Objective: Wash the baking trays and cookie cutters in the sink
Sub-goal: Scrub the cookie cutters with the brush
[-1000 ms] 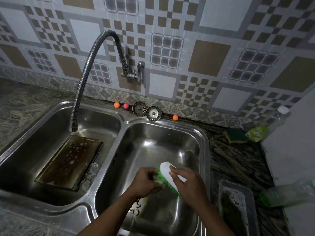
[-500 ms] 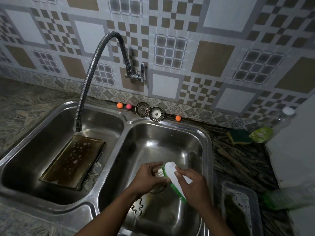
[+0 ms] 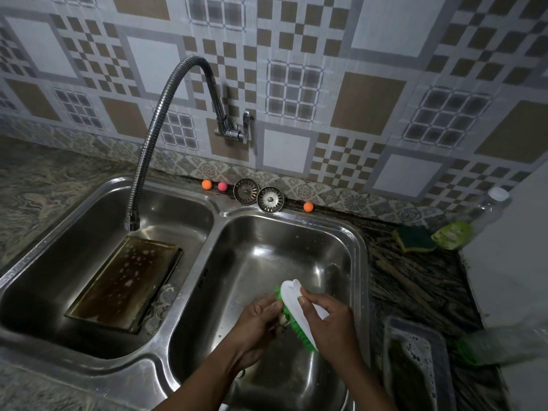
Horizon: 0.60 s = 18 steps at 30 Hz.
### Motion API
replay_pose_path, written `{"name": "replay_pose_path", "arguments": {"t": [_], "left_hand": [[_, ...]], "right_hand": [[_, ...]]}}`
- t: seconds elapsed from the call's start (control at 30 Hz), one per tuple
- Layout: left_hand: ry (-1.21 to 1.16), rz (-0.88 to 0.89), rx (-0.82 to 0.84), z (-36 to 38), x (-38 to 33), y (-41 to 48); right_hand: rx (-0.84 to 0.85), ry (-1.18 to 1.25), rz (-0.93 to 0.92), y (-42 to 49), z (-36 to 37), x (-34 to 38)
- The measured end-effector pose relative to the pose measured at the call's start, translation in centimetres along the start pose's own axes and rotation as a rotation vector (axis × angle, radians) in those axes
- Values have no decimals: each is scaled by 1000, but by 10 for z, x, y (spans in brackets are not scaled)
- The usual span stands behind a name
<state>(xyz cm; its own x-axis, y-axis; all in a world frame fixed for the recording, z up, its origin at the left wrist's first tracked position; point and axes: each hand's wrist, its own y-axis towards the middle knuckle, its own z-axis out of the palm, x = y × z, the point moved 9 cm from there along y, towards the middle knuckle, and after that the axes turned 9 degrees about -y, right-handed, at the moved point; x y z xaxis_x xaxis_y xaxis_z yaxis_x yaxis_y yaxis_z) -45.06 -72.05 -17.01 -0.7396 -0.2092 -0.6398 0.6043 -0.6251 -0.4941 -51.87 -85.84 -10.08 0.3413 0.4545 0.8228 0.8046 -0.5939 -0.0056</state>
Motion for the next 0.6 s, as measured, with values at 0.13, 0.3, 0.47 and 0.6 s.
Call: {"name": "replay_pose_path", "arguments": {"t": [0.13,0.3,0.47,0.6], "left_hand": [[-165,7,-23,6,6,0],[-180,30,-89,-3,6,7],[-143,34,-68,1,15,6],[-138,64,-123,-3,12,7]], "right_hand": [[-31,56,4,-1,2,4],[-25,26,-26,-3,3,6],[-79,-281,-208,2,1,18],[-162,-378,-280,-2,6,26]]}}
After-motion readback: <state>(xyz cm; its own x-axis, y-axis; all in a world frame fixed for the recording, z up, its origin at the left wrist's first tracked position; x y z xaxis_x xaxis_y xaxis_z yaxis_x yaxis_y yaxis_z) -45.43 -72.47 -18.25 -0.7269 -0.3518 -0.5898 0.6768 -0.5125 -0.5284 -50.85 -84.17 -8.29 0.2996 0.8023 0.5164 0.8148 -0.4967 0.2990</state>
